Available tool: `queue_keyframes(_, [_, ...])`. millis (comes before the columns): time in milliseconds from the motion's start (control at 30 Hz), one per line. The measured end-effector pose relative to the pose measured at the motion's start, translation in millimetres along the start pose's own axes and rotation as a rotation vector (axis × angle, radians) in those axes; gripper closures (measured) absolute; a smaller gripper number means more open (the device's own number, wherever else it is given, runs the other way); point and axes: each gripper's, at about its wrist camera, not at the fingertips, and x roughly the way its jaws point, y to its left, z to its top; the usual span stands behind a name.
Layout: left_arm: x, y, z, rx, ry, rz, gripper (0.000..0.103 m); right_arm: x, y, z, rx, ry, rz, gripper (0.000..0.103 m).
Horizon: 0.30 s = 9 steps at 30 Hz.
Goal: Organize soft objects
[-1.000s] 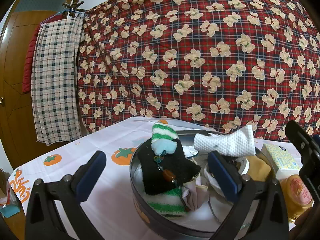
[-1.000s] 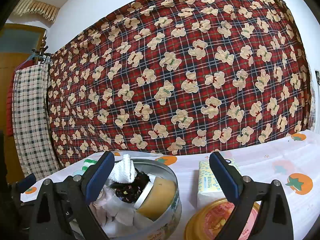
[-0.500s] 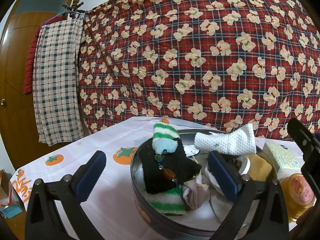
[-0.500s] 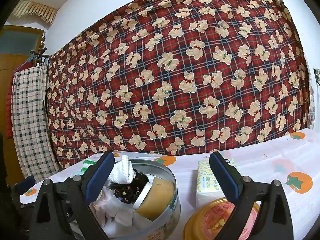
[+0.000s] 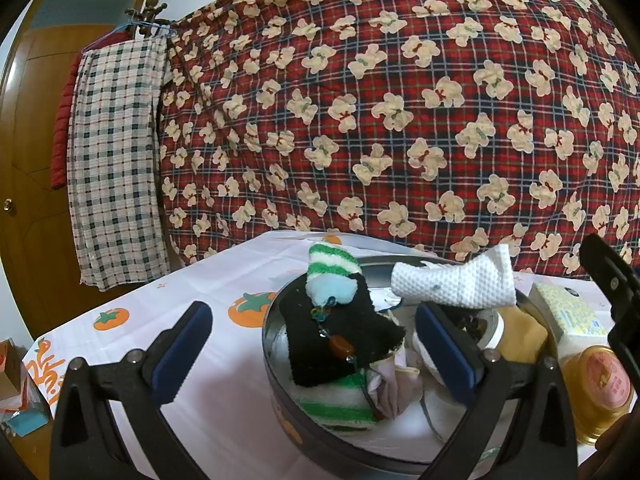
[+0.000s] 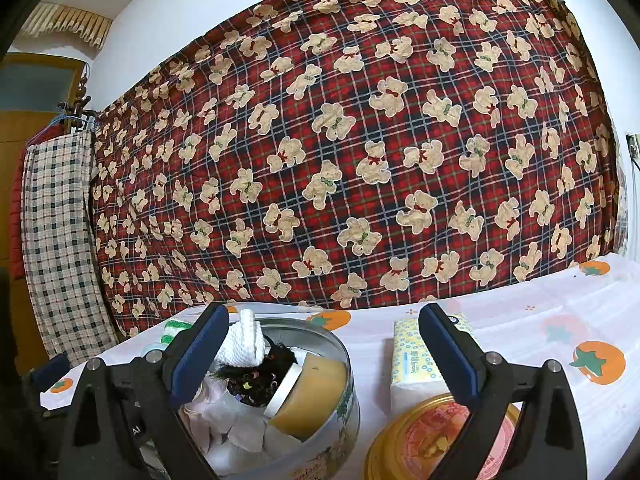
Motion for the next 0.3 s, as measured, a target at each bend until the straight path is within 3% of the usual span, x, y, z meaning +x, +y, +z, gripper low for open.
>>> queue_keyframes(300, [0.4,-0.1,-0.6,0.000,0.001,0.001,0.000,0.4,-0.1,0.2,0.000,0.000,-0.001,0.005])
